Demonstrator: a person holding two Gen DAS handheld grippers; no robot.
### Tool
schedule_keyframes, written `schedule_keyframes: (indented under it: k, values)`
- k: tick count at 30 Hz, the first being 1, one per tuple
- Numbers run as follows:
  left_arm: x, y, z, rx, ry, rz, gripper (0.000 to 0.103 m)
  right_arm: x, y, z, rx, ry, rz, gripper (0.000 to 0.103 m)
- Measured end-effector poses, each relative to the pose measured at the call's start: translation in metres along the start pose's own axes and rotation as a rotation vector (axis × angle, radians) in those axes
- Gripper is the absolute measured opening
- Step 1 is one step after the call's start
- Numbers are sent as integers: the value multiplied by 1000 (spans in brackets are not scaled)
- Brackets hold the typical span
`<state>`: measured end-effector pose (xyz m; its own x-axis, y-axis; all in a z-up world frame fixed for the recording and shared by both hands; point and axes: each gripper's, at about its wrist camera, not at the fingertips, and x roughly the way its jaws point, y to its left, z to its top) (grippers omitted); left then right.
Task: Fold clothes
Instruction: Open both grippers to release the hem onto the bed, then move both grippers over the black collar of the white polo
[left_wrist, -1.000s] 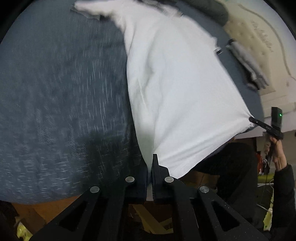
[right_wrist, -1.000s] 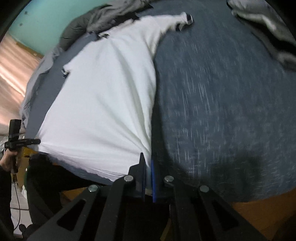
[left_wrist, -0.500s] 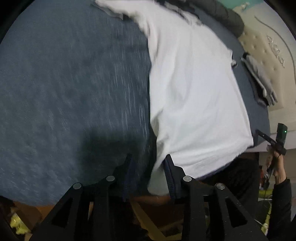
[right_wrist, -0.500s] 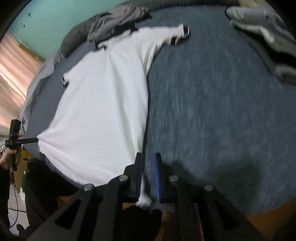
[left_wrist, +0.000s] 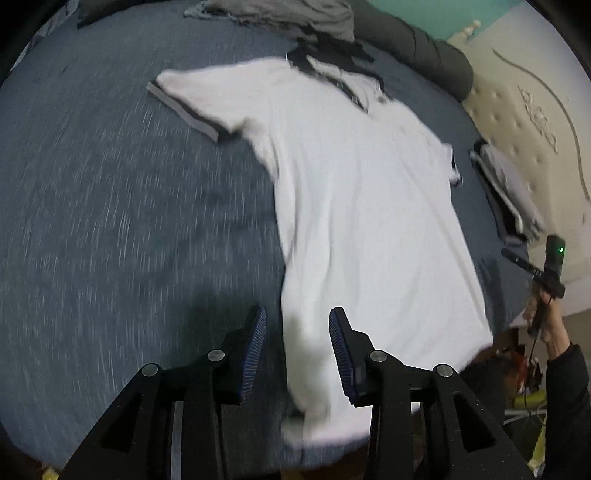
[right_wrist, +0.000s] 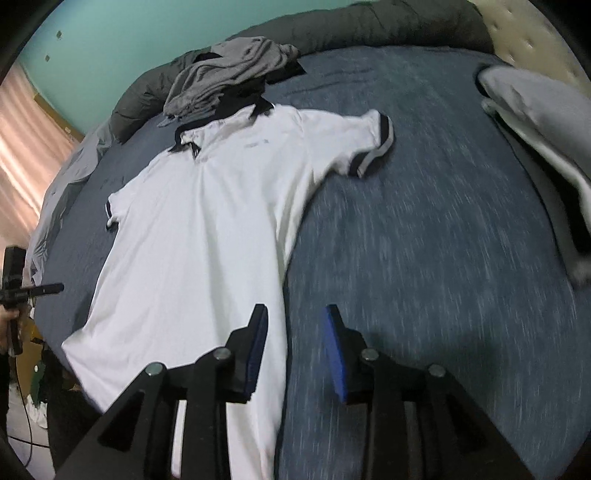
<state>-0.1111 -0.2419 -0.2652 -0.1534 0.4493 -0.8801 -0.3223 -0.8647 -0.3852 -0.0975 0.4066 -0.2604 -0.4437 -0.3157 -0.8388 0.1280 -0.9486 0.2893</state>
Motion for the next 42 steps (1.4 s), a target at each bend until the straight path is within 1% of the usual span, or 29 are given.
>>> schedule_keyframes:
  k: [3, 7, 8, 9, 10, 12, 15, 19, 23, 25, 29, 33, 38, 40, 41, 42]
  values:
    - [13, -2, 40, 11, -40, 9, 39, 24, 0, 33, -24, -16, -1, 33]
    - [31, -5, 106, 18, -84, 21, 40, 57, -2, 78, -60, -29, -11, 33]
    - [38, -5, 122, 12, -93, 22, 42, 65, -3, 91, -67, -31, -13, 33]
    - [46, -6, 141, 1, -100, 20, 48, 74, -4, 106, -71, -38, -14, 33]
    - [54, -8, 159, -6, -105, 12, 50, 82, -4, 119, -74, -43, -13, 33]
    - [68, -12, 187, -2, -111, 15, 50, 99, 1, 147, -91, -54, -19, 38]
    - [93, -17, 234, 4, -121, 54, 51, 128, 18, 188, -120, -59, -37, 45]
    - [121, -17, 288, -20, -137, 72, 53, 166, 42, 232, -151, -49, -45, 46]
    - [148, -19, 331, -14, -139, 100, 54, 200, 61, 270, -168, -45, -66, 53]
    - [159, -19, 349, -13, -139, 112, 54, 215, 67, 287, -168, -41, -74, 55]
    - [177, -17, 374, -22, -145, 114, 55, 242, 70, 314, -169, -34, -101, 57]
    - [189, -18, 386, -6, -147, 124, 55, 265, 72, 332, -174, -21, -121, 58]
    - [204, -18, 396, 19, -133, 148, 55, 285, 80, 344, -224, -12, -158, 58]
    - [210, -18, 399, 28, -129, 152, 55, 296, 82, 347, -236, 6, -172, 58]
    - [213, -19, 400, 34, -125, 153, 54, 302, 83, 347, -245, 25, -173, 54]
    - [216, -20, 400, 40, -119, 154, 46, 308, 85, 346, -260, 39, -180, 36]
